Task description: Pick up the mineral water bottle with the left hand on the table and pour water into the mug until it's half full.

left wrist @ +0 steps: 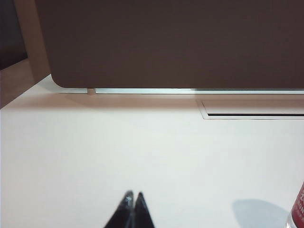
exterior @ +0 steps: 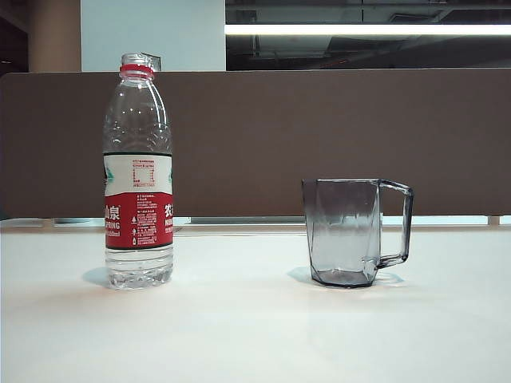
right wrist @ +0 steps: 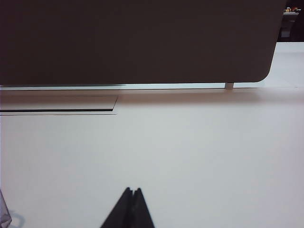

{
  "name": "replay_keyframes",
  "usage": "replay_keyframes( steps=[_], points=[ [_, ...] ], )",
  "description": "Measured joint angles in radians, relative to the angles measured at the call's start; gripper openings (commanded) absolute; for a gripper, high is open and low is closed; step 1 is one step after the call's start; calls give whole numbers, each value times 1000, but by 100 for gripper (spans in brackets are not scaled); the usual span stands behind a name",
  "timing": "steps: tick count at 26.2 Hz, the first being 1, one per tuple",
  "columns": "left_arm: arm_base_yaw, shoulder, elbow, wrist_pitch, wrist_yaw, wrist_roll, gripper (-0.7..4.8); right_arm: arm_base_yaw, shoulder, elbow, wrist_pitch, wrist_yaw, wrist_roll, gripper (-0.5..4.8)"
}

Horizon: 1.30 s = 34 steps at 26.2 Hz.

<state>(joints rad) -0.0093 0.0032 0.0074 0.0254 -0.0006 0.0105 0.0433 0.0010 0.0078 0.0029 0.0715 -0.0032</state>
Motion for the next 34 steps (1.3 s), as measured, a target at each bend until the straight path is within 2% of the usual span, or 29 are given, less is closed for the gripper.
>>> replay_keyframes(
  steps=[12, 15, 21, 24, 27, 34],
  points=[
    [0, 0, 0, 1, 0, -1, -5, 0, 0, 0, 0, -3, 0, -1],
    [0, 0, 4, 41, 0, -1, -5, 0, 1, 8, -1, -3, 0, -2],
    [0, 1, 95, 51, 2, -9, -5, 0, 3, 165, 3, -1, 0, -2],
    [0, 44, 134, 42, 75, -27, -5, 0, 3, 253, -74, -1, 0, -2],
    [0, 97, 158, 39, 132, -43, -5, 1, 5, 282, -84, -8, 0, -2],
    [0, 242, 236, 72, 201, -57, -5, 6, 148, 370, -93, -106, 0, -2]
  ],
)
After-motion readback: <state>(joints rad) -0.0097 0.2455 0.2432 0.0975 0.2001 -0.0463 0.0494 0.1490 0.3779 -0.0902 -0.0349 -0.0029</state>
